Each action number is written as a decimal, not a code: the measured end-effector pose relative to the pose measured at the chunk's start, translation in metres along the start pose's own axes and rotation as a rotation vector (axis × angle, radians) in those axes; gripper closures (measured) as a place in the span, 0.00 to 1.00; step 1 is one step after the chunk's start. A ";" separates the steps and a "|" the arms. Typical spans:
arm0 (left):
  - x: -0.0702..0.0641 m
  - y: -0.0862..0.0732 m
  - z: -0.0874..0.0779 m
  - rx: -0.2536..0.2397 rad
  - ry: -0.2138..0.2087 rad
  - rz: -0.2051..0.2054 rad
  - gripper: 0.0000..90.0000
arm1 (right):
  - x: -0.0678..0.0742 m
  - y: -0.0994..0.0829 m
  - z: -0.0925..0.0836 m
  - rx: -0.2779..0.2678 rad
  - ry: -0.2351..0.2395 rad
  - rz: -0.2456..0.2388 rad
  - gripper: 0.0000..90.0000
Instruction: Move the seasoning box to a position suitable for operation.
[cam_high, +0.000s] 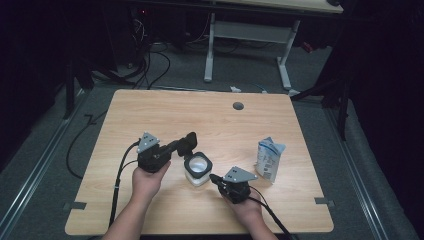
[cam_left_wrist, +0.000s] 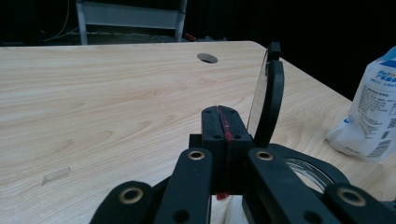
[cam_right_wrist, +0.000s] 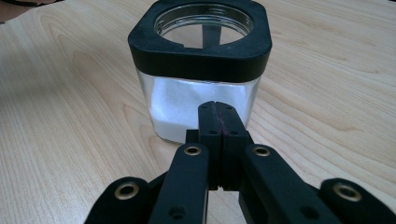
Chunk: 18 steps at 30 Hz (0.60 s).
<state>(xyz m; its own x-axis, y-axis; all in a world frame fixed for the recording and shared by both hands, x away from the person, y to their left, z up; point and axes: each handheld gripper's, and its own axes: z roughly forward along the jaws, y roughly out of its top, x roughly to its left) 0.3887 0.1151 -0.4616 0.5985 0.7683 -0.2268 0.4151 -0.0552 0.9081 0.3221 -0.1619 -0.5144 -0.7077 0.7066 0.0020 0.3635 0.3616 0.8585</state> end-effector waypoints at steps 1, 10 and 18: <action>0.000 -0.001 0.000 0.000 -0.001 0.001 1.00 | 0.001 0.000 0.000 0.001 0.000 -0.001 1.00; -0.005 -0.009 -0.001 0.002 -0.016 0.000 1.00 | 0.001 0.000 0.002 0.000 -0.007 -0.002 1.00; -0.011 -0.014 -0.003 0.001 -0.026 0.014 1.00 | 0.002 0.000 0.003 0.005 -0.011 -0.003 1.00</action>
<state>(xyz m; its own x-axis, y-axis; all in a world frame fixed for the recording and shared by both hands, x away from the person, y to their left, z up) 0.3746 0.1092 -0.4709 0.6218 0.7506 -0.2235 0.4077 -0.0666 0.9107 0.3229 -0.1587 -0.5157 -0.7019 0.7122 -0.0062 0.3643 0.3666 0.8561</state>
